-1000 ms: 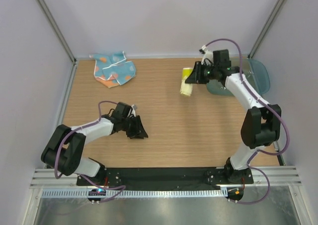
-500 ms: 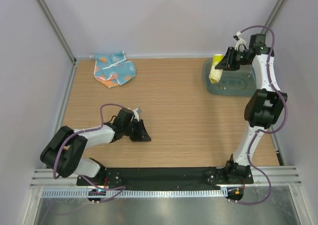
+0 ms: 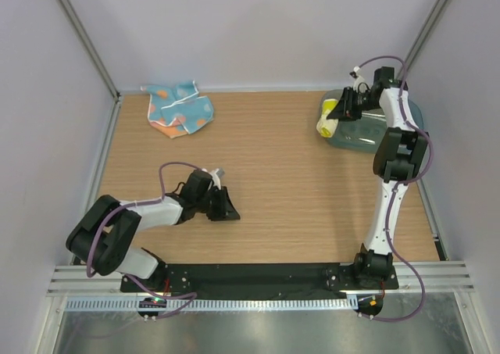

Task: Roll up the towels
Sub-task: Place the rolled towel into the container

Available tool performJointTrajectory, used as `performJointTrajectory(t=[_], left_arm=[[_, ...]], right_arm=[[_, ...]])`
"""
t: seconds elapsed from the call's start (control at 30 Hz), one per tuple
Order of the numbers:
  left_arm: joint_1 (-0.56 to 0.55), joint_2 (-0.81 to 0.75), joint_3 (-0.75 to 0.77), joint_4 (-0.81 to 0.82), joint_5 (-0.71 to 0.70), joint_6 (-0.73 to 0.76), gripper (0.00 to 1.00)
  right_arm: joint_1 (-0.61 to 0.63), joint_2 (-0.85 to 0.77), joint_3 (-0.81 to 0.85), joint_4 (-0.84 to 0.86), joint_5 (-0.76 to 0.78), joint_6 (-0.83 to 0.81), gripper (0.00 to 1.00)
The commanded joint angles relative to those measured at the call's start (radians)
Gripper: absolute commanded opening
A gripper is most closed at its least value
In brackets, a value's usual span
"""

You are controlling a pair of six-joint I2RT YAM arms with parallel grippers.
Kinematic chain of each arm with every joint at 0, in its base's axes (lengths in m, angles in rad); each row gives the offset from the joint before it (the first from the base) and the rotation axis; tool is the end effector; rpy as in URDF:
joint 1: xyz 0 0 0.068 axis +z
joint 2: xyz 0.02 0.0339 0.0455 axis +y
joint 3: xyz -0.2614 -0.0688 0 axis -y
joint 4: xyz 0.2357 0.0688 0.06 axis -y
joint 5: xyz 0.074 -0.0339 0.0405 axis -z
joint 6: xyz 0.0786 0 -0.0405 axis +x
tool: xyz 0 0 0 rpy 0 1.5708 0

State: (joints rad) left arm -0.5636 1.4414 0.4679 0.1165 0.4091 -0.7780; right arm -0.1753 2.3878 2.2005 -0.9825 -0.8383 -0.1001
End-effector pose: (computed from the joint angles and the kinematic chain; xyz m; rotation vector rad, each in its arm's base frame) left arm 0.2066 -0.1675 0.1011 -0.0793 2.6430 -1.0394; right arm 0.5052 -0.0301 0.1909 -0.1299 2.4630 1.0155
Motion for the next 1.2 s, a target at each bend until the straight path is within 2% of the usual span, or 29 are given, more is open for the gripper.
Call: performJointTrajectory(t=[0.0,0.33,0.5,0.7,0.8,0.93,1.0,1.1,1.17], left_arm=[[-0.004,0.047,-0.021,-0.075,-0.105,0.04,0.22],[-0.005,0.085,0.003,-0.081,-0.095,0.049,0.19],[-0.005,0.091,0.006,-0.081,-0.093,0.051,0.19],[-0.005,0.093,0.008,-0.081,-0.092,0.051,0.18],[-0.007,0.099,0.011,-0.081,-0.092,0.049,0.18],[-0.005,0.097,0.012,-0.081,-0.092,0.051,0.18],[-0.005,0.099,0.012,-0.081,-0.093,0.051,0.18],[-0.005,0.1,0.014,-0.081,-0.092,0.051,0.18],[-0.005,0.103,0.014,-0.081,-0.092,0.051,0.18]], right_arm=[[-0.023,0.053,0.111,-0.027,-0.021,-0.043,0.01],[-0.105,0.139,0.131,-0.024,-0.08,-0.041,0.01],[-0.105,0.174,0.154,-0.033,-0.136,-0.036,0.01],[-0.086,0.218,0.202,-0.047,-0.131,-0.033,0.01],[-0.058,0.228,0.209,-0.041,-0.072,-0.032,0.01],[-0.032,0.218,0.165,0.008,0.105,-0.018,0.02],[-0.032,0.214,0.15,0.041,0.123,-0.01,0.03],[-0.032,0.192,0.102,0.086,0.165,0.002,0.09],[-0.029,0.179,0.065,0.122,0.208,0.013,0.16]])
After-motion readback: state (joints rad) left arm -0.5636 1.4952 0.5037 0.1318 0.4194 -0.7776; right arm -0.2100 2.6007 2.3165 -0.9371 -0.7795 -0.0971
